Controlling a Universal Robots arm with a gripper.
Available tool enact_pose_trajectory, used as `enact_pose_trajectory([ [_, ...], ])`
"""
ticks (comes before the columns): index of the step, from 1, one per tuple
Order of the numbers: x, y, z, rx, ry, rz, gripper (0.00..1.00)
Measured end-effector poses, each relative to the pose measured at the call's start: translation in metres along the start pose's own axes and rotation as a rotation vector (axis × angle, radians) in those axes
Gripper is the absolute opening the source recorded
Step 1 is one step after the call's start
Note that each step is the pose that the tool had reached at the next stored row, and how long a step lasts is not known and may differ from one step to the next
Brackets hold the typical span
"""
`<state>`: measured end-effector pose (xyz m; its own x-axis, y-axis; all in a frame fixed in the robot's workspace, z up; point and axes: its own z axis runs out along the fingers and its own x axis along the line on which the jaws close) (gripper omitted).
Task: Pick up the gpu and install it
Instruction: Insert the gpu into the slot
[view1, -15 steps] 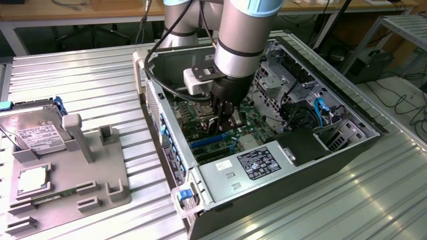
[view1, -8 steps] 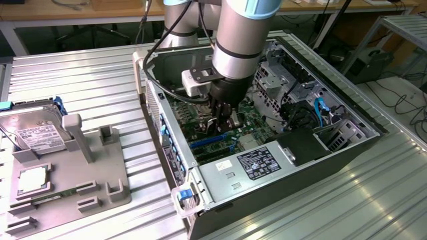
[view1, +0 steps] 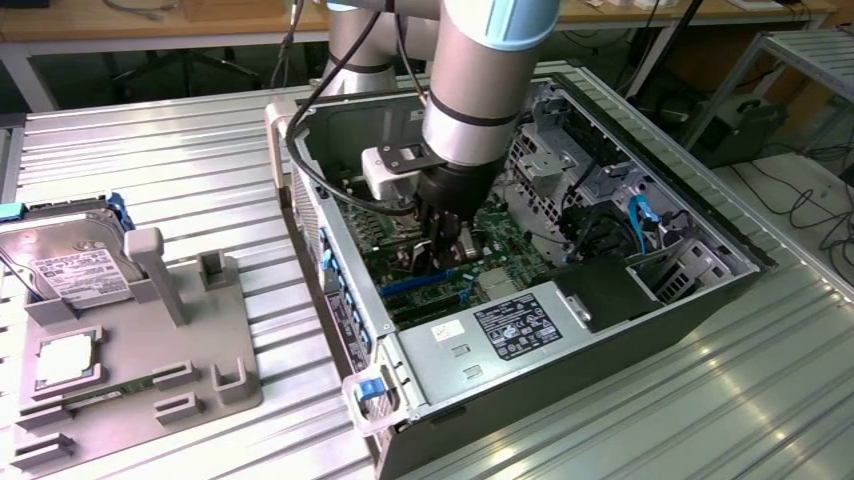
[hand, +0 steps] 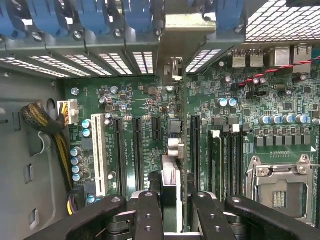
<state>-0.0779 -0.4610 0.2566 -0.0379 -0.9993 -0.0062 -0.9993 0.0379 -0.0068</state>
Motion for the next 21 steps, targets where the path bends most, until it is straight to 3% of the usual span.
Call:
enact_pose_trajectory([
  [11, 0.0000, 0.0011, 0.0045, -0.0018, 0.0000, 0.000, 0.28],
  [21, -0.0002, 0.0016, 0.0097, -0.0024, -0.0104, 0.000, 0.28],
])
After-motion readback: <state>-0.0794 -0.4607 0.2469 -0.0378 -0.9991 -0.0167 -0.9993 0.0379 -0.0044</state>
